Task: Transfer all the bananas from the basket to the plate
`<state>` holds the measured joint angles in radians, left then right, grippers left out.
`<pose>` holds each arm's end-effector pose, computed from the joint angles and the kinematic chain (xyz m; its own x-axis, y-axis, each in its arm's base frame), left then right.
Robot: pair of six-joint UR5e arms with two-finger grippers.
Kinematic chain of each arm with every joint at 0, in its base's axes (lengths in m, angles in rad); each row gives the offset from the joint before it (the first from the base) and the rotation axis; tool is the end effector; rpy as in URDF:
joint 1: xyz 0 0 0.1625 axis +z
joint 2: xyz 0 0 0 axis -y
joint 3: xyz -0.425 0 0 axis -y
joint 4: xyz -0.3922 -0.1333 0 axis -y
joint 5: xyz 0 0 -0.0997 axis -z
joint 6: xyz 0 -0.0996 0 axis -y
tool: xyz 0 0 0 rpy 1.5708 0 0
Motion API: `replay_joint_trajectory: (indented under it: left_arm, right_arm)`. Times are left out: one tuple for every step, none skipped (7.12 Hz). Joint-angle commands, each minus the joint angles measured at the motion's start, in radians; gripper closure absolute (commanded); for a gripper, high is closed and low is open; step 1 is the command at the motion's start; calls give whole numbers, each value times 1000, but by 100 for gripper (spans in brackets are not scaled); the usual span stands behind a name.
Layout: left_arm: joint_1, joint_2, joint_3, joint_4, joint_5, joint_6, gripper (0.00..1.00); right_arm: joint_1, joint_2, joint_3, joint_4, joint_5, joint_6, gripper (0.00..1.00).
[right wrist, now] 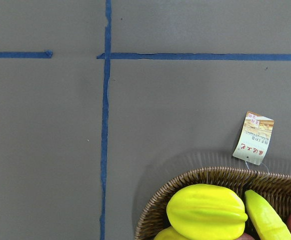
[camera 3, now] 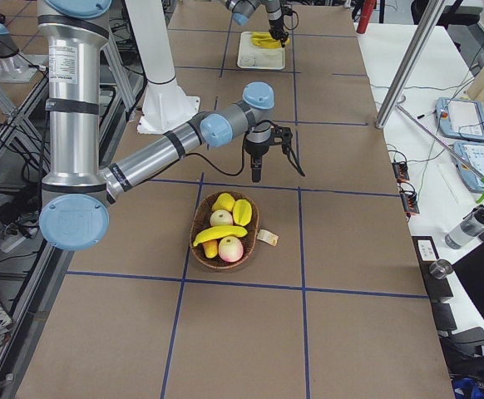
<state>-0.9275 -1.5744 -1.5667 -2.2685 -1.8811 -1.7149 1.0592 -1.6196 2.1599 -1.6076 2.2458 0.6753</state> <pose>0.2362 -0.4866 0.5964 0.3626 -0.7116 -0.6018 0.7037 0.6324 -0.3239 -0.1537 -0.4188 0.4053 0.6842 -0.0261 0.7288 0.0014 0.9994 0.0344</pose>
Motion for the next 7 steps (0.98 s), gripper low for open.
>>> replay_joint_trajectory:
  left_arm:
    - [-5, 19, 4, -22, 0, -14, 74]
    - [-5, 27, 2, -22, 0, -18, 61]
    - [-5, 37, 0, -23, 0, -20, 53]
    - [-5, 46, 3, -37, 0, -20, 39]
    - [-5, 48, 14, -64, 2, -19, 0]
    - [-5, 54, 1, -63, -6, -11, 0]
    - [-5, 54, -28, -57, -39, -5, 0]
  right_arm:
    - [1, 0, 6, 0, -3, 7, 0]
    - [1, -2, 9, 0, -3, 7, 0]
    - [1, -2, 9, 0, -3, 7, 0]
    - [1, -2, 8, -2, -3, 7, 0]
    - [1, -2, 8, -2, -2, 7, 0]
    - [1, -2, 5, -2, -2, 7, 0]
    - [1, 0, 5, -2, -2, 7, 0]
